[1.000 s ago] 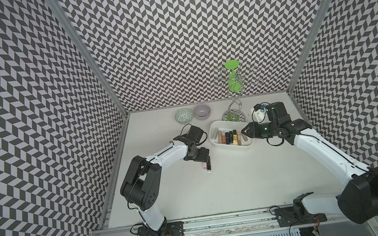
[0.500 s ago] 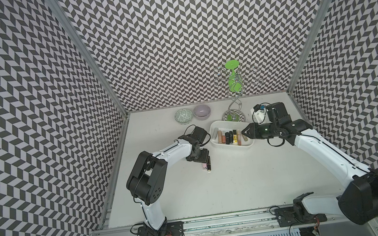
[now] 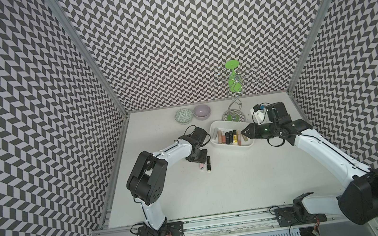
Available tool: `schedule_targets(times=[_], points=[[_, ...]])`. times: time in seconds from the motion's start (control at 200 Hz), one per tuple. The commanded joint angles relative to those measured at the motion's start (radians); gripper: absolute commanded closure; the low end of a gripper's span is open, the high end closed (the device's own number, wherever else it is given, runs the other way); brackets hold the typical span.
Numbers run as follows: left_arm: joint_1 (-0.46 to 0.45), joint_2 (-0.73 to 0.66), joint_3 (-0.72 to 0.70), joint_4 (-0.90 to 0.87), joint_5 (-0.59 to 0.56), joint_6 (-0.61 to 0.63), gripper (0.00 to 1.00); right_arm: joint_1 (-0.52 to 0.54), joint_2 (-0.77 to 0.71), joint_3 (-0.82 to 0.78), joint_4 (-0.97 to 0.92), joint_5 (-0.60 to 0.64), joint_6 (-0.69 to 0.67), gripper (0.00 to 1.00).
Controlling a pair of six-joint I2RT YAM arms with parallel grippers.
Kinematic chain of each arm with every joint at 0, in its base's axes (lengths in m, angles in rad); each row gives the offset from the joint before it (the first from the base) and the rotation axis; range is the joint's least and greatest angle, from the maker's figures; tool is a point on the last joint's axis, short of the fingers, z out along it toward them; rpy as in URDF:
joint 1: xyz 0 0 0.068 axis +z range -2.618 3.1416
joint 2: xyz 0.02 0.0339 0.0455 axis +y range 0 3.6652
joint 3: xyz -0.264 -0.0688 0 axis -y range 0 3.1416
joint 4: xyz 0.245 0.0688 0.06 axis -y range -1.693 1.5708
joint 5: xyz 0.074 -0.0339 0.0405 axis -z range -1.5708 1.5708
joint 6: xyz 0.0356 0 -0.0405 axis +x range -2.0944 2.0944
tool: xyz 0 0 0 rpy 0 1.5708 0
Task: Put the lipstick into the storage box
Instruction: Pick up the lipstick at the center of the board.
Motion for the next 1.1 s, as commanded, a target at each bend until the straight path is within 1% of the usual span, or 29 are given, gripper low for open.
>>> schedule_targets(times=[0.0, 0.155, 0.406, 0.571, 0.706, 0.781, 0.931, 1.097], points=[[-0.014, 0.009, -0.022, -0.008, -0.034, 0.003, 0.56, 0.006, -0.015, -0.001, 0.013, -0.016, -0.015, 0.64], [-0.028, 0.032, -0.032, -0.009, -0.07, 0.009, 0.57, 0.006, -0.017, 0.001, 0.009, -0.019, -0.02, 0.64], [-0.043, 0.052, -0.032, 0.009, -0.067, 0.011, 0.62, 0.006, -0.029, -0.005, 0.0, -0.027, -0.023, 0.64], [-0.043, 0.067, -0.017, 0.017, -0.055, 0.018, 0.63, 0.006, -0.046, -0.016, -0.005, -0.032, -0.023, 0.64], [-0.043, 0.076, 0.0, 0.019, -0.04, 0.028, 0.7, 0.006, -0.067, -0.03, -0.005, -0.035, -0.014, 0.64], [-0.041, 0.075, 0.006, 0.024, -0.02, 0.032, 0.72, 0.006, -0.081, -0.042, -0.001, -0.045, -0.005, 0.64], [-0.031, 0.056, -0.005, 0.05, 0.057, 0.03, 0.78, 0.006, -0.104, -0.063, 0.012, -0.058, 0.012, 0.64], [-0.016, -0.016, -0.013, 0.071, 0.139, 0.023, 0.8, 0.008, -0.123, -0.073, 0.027, -0.093, 0.024, 0.64]])
